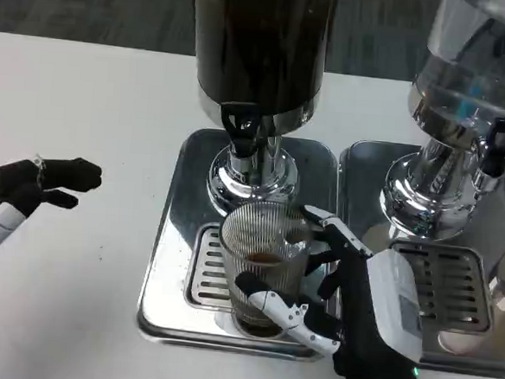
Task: Grasp the cup under the faucet to collect the drink, then remove the cup.
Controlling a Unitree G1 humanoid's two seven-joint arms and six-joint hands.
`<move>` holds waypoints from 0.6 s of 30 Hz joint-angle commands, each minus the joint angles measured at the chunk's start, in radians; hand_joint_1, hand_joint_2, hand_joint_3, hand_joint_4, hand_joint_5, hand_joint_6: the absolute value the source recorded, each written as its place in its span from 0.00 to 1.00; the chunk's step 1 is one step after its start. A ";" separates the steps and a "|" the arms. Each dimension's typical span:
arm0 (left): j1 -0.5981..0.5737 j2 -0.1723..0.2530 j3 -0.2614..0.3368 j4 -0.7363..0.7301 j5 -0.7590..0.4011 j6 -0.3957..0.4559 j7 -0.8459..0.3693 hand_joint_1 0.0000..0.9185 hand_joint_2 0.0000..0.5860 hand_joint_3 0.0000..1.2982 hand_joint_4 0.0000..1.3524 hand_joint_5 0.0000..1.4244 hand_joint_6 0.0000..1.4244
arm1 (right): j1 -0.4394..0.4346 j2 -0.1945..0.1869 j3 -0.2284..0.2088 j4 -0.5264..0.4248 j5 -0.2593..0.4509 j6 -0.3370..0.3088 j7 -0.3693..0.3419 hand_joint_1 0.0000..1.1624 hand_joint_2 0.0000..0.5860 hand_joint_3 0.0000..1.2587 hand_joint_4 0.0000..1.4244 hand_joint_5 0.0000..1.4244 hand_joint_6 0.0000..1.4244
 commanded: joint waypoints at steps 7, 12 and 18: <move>-0.012 0.001 -0.027 0.010 0.015 -0.045 -0.013 0.00 0.23 0.27 0.22 0.20 0.28 | 0.024 0.010 -0.038 -0.047 0.018 -0.055 -0.059 0.48 0.40 0.37 0.43 0.56 0.70; -0.001 -0.003 -0.049 0.007 0.021 -0.058 -0.012 0.00 0.21 0.26 0.20 0.18 0.26 | 0.030 0.008 -0.044 -0.061 0.022 -0.062 -0.052 0.51 0.40 0.38 0.43 0.56 0.71; 0.006 -0.005 -0.056 0.008 0.023 -0.064 -0.007 0.00 0.21 0.26 0.20 0.18 0.26 | 0.031 0.007 -0.047 -0.056 0.024 -0.062 -0.046 0.54 0.39 0.37 0.43 0.56 0.72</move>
